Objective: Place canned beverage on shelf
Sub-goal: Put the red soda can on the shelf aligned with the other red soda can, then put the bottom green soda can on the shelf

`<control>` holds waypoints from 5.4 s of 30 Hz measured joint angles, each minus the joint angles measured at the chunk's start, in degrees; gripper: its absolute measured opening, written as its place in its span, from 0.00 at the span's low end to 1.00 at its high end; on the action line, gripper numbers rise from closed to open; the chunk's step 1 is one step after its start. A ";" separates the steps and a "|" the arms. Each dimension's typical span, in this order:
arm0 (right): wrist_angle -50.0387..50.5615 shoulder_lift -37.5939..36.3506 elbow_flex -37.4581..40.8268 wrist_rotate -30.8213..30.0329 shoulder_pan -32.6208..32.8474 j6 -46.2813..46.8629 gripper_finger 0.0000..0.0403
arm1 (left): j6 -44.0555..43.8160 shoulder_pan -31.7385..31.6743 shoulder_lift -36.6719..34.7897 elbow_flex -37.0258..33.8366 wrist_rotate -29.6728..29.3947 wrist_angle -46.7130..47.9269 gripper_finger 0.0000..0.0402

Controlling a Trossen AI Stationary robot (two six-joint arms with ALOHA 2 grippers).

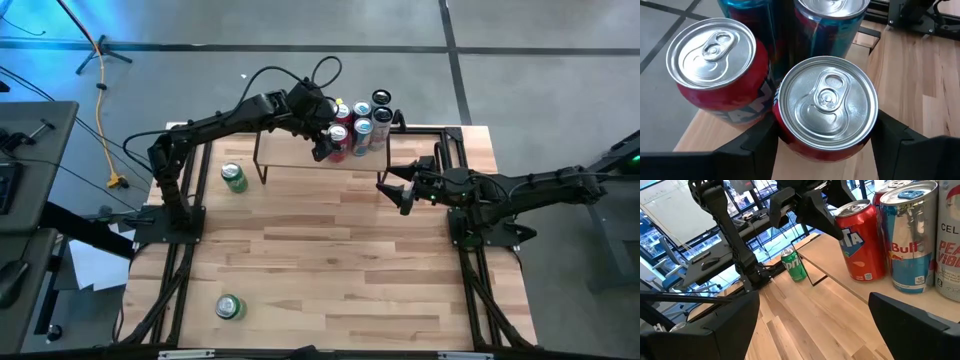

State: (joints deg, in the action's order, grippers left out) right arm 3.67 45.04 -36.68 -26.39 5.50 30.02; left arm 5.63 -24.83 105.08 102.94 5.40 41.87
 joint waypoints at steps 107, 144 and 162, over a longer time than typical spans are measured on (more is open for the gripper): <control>4.31 0.02 0.01 -0.02 0.00 1.05 0.89 | -19.54 7.59 -17.49 -46.13 -16.28 -53.60 0.02; 4.36 0.02 0.02 -0.02 0.00 1.05 0.89 | -23.57 6.80 -12.87 -46.10 -12.94 -59.38 0.00; 4.36 0.02 0.02 -0.20 0.02 0.59 0.89 | -17.43 8.72 -38.68 -46.15 -8.95 -35.07 0.00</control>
State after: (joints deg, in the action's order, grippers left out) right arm 8.03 45.06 -36.67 -26.59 5.52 30.61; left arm -11.80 -16.11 66.39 56.80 -3.55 6.80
